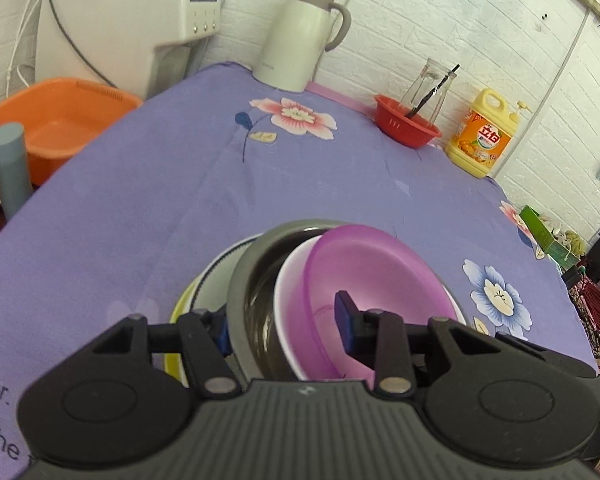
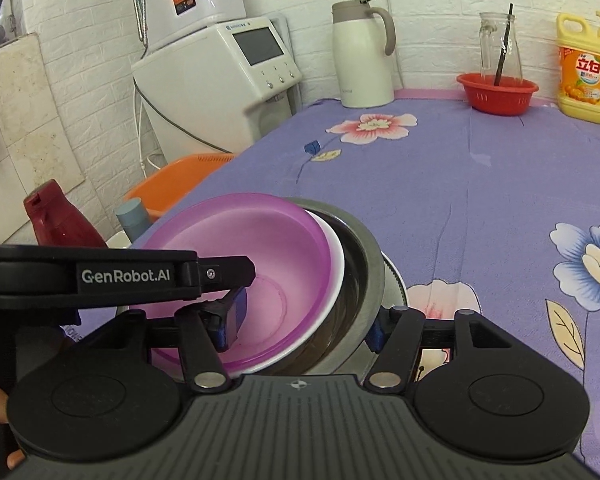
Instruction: Organize plates and bowls
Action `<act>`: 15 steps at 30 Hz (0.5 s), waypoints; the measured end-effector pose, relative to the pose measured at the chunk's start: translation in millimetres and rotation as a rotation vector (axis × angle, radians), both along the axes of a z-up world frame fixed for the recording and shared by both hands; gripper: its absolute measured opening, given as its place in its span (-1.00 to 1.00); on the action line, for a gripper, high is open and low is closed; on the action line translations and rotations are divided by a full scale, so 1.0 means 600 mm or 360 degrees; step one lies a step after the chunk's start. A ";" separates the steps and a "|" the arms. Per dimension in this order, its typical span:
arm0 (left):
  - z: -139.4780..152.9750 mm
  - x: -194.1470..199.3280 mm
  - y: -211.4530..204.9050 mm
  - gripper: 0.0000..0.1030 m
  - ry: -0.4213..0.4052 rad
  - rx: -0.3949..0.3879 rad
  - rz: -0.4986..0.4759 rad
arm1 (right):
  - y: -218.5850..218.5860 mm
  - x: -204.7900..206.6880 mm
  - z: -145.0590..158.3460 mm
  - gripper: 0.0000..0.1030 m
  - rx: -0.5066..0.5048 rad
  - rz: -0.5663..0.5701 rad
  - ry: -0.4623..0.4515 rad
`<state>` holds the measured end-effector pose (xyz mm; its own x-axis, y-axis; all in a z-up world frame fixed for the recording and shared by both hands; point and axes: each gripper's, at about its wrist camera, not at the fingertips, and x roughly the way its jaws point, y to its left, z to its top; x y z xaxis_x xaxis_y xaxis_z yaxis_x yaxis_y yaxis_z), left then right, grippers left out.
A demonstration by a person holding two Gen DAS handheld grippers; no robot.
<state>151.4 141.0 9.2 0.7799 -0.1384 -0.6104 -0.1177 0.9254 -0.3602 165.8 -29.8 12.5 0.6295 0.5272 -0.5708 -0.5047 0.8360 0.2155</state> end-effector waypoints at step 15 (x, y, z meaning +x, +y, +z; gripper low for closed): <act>0.002 0.005 0.004 0.02 -0.0110 0.0106 -0.0001 | 0.007 0.009 -0.006 1.00 -0.0003 0.0021 0.0004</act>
